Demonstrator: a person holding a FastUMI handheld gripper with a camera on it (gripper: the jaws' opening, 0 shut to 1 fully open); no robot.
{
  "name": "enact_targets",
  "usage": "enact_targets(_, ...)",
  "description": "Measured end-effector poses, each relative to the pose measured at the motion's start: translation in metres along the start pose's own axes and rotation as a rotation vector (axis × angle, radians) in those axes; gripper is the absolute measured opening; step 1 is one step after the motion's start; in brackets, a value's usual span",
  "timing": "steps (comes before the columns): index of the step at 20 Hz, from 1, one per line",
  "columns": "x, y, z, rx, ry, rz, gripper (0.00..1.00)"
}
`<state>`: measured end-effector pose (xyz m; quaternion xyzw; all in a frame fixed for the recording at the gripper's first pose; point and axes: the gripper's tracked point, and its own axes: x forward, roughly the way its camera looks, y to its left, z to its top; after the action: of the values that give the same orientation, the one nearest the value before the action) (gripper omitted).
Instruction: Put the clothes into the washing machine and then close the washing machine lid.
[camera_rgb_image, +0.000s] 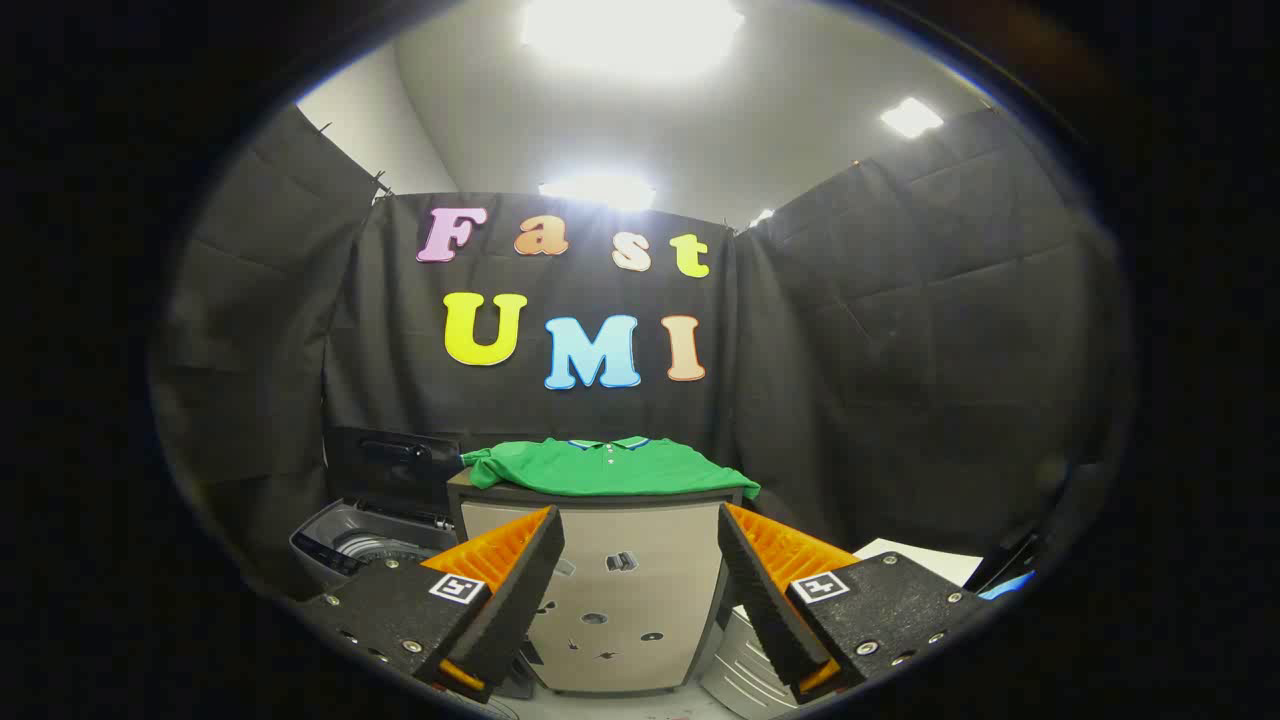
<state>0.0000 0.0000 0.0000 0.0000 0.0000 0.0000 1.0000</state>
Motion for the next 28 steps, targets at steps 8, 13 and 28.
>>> enact_targets(8, 0.002, 0.010, -0.004, 0.003, 0.008, 0.012, 0.95)
enact_targets(13, 0.005, 0.008, 0.000, 0.015, 0.004, 0.006, 0.95)
enact_targets(28, -0.008, 0.003, -0.001, 0.005, 0.001, 0.018, 0.95)
